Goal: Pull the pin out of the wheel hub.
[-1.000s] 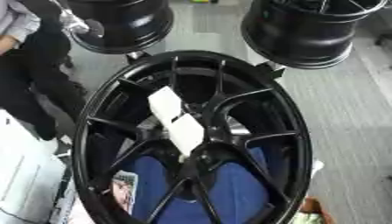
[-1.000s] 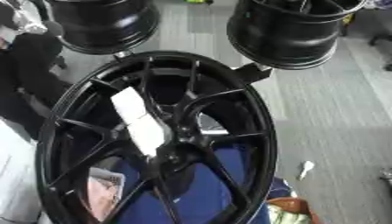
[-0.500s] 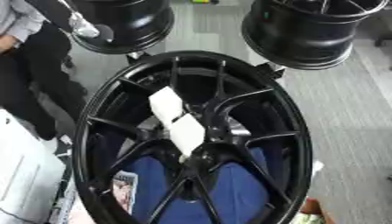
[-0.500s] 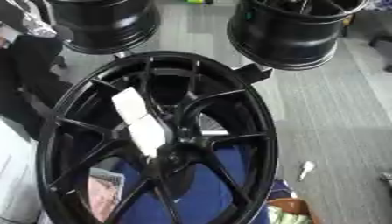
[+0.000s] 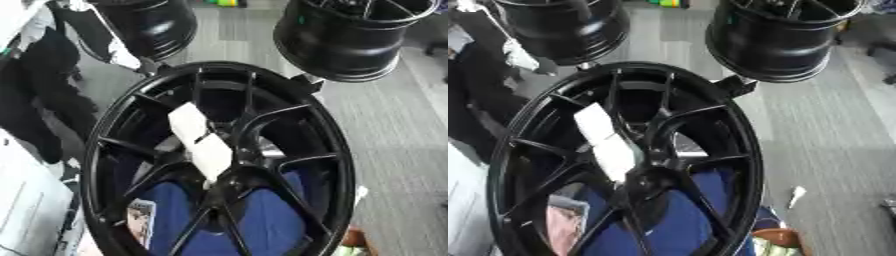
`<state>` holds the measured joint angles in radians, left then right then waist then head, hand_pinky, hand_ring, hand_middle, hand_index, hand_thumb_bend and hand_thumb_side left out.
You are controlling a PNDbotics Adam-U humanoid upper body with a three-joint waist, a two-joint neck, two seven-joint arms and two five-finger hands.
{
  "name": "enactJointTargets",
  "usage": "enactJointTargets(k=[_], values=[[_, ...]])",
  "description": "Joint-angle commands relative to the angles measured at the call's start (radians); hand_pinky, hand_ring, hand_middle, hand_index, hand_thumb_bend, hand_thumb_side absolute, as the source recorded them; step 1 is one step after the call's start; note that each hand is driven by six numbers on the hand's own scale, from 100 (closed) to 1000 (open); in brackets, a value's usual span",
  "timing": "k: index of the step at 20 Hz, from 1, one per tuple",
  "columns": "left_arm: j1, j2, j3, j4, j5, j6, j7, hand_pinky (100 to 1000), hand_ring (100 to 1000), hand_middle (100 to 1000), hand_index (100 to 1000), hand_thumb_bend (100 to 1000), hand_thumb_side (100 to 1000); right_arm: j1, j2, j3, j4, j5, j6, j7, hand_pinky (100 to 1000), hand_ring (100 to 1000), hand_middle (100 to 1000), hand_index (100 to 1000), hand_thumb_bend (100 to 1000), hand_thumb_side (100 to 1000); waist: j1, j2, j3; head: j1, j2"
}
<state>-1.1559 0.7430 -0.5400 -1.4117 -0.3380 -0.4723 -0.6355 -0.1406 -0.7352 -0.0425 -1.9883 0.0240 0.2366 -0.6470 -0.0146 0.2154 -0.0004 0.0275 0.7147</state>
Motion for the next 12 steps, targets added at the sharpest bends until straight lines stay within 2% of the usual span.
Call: enactJointTargets(k=[1,12], values=[[-0.039,0.001,-0.026,0.010,0.041,-0.180,-0.252,771,764,725,833,540,350,-0.009,-0.034,-0.006,-0.012,-0.003,0.000,-0.003,860,721,690,712,100,511,-0.001,-0.017,-0.002,-0.005,-0.013],[-0.066,-0.032,-0.144,0.042,0.062,-0.185,-0.271,770,766,731,841,535,408,-0.010,-0.028,0.000,-0.012,-0.010,-0.003,-0.006,860,720,689,711,100,526,-0.001,-0.013,-0.002,-0.010,-0.011]])
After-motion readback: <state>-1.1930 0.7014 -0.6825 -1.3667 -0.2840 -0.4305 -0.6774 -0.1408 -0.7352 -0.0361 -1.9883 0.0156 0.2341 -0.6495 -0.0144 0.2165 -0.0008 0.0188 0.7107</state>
